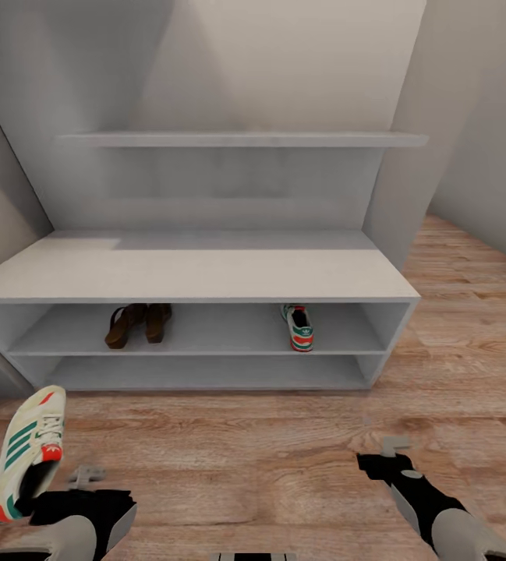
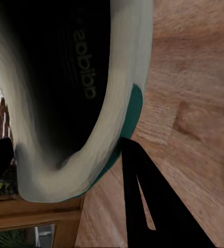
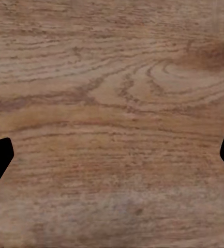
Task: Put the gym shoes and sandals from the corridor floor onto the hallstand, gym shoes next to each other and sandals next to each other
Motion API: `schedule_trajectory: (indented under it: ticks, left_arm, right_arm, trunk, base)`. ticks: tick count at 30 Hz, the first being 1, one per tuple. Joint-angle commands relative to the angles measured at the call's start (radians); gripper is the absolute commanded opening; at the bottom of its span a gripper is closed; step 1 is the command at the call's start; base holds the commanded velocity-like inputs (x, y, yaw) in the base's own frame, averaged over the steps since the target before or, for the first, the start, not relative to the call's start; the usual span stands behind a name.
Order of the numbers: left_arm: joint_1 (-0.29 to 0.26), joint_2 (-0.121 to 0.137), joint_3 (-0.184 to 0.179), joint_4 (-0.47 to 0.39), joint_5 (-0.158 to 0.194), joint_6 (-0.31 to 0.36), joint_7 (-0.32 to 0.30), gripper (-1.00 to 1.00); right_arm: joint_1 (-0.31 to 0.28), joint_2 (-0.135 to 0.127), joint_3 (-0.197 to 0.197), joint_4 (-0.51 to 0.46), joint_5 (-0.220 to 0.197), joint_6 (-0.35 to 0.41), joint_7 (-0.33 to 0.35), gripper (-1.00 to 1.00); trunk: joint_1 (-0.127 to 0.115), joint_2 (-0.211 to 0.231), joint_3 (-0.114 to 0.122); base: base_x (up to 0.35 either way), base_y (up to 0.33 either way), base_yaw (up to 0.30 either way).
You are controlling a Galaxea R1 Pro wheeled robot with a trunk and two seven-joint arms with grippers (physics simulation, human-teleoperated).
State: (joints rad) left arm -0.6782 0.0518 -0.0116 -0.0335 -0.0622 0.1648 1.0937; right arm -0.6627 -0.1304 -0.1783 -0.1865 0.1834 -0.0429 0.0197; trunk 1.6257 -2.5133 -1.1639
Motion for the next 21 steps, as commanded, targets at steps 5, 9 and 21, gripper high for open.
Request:
schedule_trajectory:
  ticks: [5,9,21]
  left_arm:
    - [-0.001,-0.038,0.002,0.000,-0.004,-0.039,-0.118,-1.00]
    - [-0.001,-0.057,0.003,0.000,-0.002,-0.165,-0.431,-1.00]
    - [0.000,-0.065,0.052,-0.006,0.203,-0.233,-1.122,-1.00]
  right_arm:
    - [0.012,-0.019,0.001,0.029,-0.001,-0.035,0.000,1.00]
    - [0.017,-0.025,0.000,0.039,-0.001,-0.050,0.000,1.00]
    - [0.018,-0.025,0.000,0.042,-0.001,-0.057,-0.001,1.00]
  trunk:
    - [0.000,0.000,0.000]
    - [0.000,0.000,0.000]
    - [0.000,0.000,0.000]
  base:
    - [0.000,0.000,0.000]
    - [0.000,0.000,0.000]
    - [-0.004,0.000,0.000]
